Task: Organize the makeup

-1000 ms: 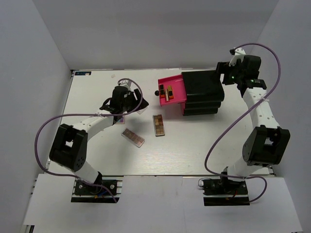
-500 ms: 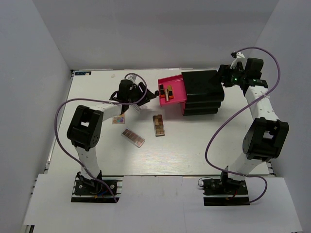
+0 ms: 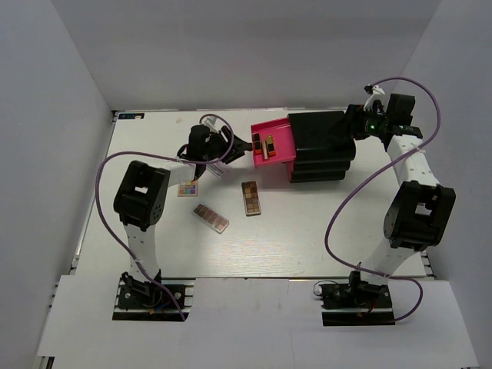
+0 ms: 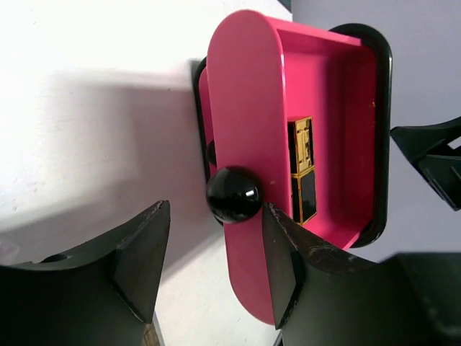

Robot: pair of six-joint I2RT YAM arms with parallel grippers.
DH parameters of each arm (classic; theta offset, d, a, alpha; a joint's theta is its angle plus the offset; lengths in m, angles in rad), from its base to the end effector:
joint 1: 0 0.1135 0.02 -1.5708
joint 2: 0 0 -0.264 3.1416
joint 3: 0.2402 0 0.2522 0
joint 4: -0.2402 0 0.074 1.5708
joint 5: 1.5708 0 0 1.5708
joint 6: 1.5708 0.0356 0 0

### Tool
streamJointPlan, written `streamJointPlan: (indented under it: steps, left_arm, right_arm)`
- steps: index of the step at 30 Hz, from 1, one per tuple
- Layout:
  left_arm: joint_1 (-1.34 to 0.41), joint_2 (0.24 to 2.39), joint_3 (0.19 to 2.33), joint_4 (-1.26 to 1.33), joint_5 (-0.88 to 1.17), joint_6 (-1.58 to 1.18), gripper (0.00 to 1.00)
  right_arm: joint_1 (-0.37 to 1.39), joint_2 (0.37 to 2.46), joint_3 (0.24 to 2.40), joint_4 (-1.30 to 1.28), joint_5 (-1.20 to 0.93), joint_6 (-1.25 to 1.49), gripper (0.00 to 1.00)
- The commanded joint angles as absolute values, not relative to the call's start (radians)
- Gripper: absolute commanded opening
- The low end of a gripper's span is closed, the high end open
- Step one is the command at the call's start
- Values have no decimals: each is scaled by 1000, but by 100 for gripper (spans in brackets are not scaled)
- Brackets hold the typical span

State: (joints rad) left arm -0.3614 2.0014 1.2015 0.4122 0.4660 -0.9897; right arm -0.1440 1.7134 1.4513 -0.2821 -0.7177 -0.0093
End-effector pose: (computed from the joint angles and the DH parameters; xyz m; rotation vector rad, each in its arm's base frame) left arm 0.4077 -0.1712 0.1795 -0.3368 2.1408 -1.2954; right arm 0.3952 -0.0336 0.3171 -0.2856 2.0121 0.6578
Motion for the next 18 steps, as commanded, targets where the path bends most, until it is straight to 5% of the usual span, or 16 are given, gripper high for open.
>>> streamJointPlan:
  steps: [1,13,18]
  left_arm:
    - [-370,2023,1247,515,538,-1037,63]
    - [-399,2100,1350,609,626,-1108,61]
    - [-399,2082,1330,604,615,-1108,61]
  right_arm:
    - [-149,1735,1491,-287,-738,-9,72]
    - [-147,1776,1522,-350,-743,-28,66]
    - [-146,1645,1457,-263,-628,-57,72]
